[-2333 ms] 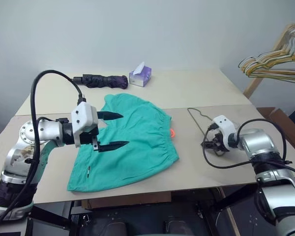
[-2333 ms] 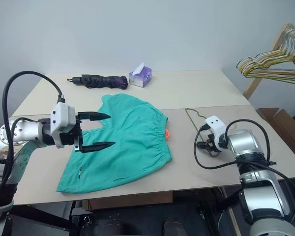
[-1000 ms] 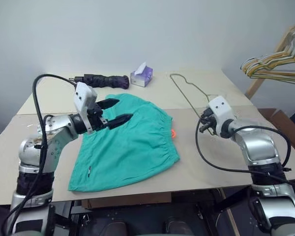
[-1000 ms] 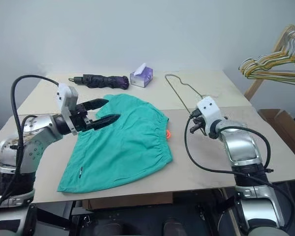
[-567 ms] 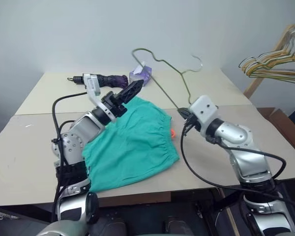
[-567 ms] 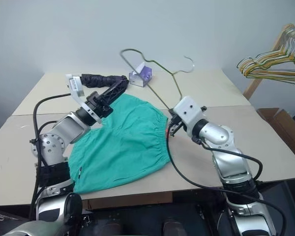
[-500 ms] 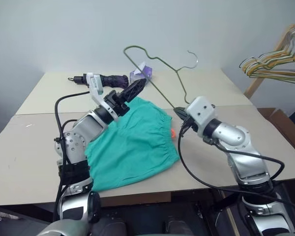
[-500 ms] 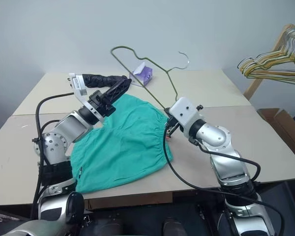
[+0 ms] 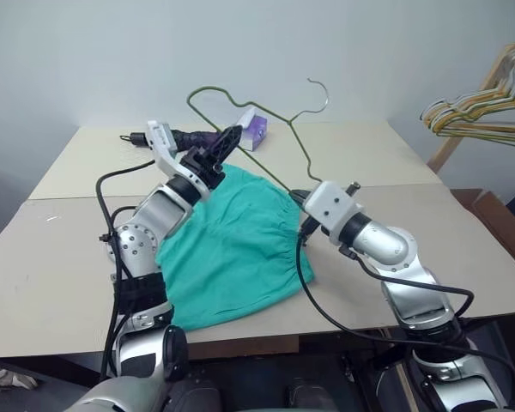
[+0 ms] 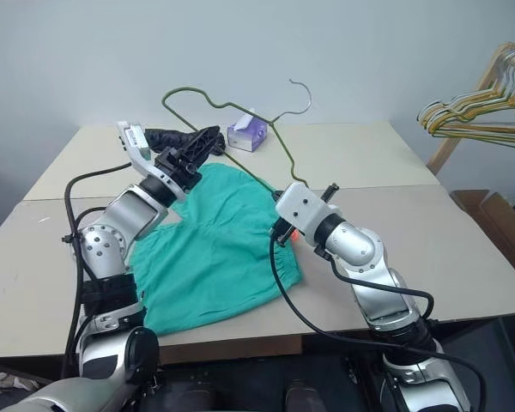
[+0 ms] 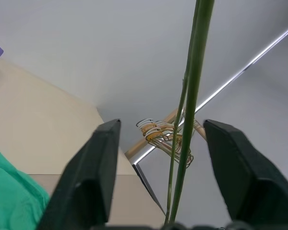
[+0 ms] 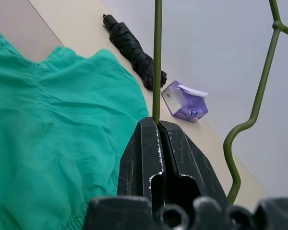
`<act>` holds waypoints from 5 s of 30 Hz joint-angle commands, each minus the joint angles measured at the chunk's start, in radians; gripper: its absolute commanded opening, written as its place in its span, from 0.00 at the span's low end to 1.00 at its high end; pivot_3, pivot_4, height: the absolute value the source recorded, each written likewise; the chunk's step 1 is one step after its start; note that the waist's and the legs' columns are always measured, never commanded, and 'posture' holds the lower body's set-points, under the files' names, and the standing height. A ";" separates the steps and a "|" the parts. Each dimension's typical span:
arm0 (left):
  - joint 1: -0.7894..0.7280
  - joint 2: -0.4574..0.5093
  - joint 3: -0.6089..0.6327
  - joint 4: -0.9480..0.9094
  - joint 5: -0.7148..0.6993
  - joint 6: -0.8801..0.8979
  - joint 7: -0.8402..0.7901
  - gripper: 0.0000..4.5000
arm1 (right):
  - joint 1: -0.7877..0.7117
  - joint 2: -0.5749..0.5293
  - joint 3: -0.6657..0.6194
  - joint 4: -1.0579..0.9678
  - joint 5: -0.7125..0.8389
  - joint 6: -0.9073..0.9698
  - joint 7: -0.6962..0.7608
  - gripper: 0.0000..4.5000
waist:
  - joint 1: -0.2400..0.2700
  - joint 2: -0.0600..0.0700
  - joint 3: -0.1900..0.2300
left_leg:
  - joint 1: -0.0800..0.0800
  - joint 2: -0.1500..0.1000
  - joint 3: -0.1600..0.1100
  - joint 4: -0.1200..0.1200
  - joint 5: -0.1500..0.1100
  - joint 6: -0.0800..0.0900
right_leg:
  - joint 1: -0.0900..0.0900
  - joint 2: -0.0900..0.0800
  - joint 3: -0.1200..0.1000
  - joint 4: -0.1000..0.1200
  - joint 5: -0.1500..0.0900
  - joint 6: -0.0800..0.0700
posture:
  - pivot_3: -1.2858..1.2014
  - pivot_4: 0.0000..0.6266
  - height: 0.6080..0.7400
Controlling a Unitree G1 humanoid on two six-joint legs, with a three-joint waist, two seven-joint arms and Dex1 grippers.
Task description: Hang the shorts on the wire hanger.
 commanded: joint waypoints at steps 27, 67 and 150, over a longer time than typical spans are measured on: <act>-0.005 0.253 -0.121 -0.010 0.191 -0.186 -0.481 0.00 | -0.043 -0.115 -0.200 -0.001 0.281 0.115 0.283 0.99 | -0.001 0.000 0.000 | 0.000 0.000 0.000 0.000 0.000 0.000 | 0.000 0.000 -0.001 -0.001 0.000 0.000 | 0.53 0.00 1.00; -0.115 0.446 -0.018 0.208 0.052 -0.146 -1.111 0.00 | -0.420 -0.097 -0.133 0.329 0.751 0.553 0.639 0.35 | -0.001 0.001 0.001 | -0.005 0.002 -0.002 -0.001 0.000 0.000 | -0.002 0.000 -0.004 -0.004 0.000 0.000 | 0.53 0.00 1.00; 0.232 0.564 -0.448 -0.003 0.754 -0.309 -0.944 0.99 | -0.424 -0.444 0.393 0.936 0.531 0.756 1.125 0.00 | 0.002 0.002 0.001 | -0.004 0.001 -0.001 0.000 0.000 0.001 | -0.001 0.001 -0.003 -0.005 0.001 0.001 | 0.56 0.00 1.00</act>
